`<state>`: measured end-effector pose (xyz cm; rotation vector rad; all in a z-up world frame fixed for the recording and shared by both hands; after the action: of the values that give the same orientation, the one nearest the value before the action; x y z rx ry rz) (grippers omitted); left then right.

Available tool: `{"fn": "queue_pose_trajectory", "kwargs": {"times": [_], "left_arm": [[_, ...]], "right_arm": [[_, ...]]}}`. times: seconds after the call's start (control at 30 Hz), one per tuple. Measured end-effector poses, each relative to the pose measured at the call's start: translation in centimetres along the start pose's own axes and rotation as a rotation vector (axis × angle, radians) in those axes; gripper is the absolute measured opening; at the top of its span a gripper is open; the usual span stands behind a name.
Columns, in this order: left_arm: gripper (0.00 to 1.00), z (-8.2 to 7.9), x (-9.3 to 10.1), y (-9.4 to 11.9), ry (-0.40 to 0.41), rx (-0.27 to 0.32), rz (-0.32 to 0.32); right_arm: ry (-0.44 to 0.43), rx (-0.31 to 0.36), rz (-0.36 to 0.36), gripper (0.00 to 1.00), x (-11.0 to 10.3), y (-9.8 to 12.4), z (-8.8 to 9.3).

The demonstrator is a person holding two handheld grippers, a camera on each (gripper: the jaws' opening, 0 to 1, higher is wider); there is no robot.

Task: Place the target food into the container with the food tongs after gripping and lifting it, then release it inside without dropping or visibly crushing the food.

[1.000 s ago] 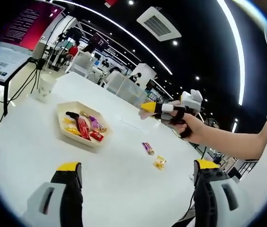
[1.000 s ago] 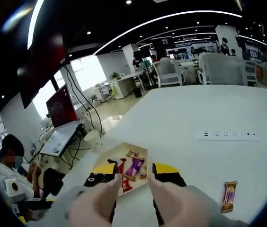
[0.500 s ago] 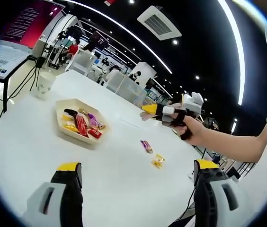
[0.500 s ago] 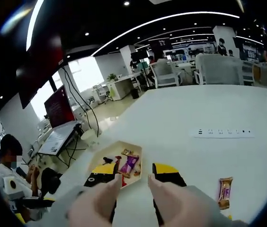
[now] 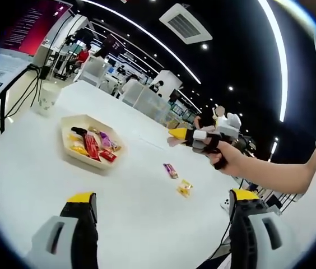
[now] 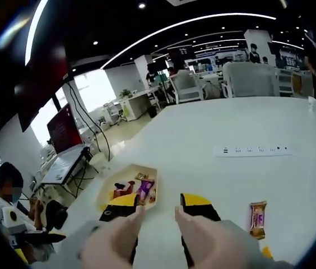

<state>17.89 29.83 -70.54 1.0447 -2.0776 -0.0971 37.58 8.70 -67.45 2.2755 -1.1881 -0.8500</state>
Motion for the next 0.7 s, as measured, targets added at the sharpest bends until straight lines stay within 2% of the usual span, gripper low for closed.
{"fn": "queue_pose_trajectory", "kwargs": {"times": [0.13, 0.33, 0.7], "left_arm": [[0.99, 0.0, 0.1, -0.2, -0.011, -0.017, 0.009], [0.99, -0.1, 0.0, -0.2, -0.013, -0.009, 0.006], [0.99, 0.6, 0.8, -1.3, -0.017, -0.040, 0.032]], "right_arm": [[-0.014, 0.000, 0.012, 0.29, 0.5, 0.4, 0.3], [-0.019, 0.005, 0.028, 0.29, 1.1, 1.0, 0.3], [-0.046, 0.017, 0.067, 0.29, 2.6, 2.3, 1.0]]}}
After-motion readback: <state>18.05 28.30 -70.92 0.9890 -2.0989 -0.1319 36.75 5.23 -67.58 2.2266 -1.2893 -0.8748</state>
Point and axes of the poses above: the point that each gripper's makers call its tool centre point, and the gripper's own axes: y roughly backward along the fingers, x roughly to its right, z roughly out of its underside, the point moved 6 cm from there along y, roughly backward along the fingers, and after that the axes turned 12 degrees about -x, right-handed, at the moved point
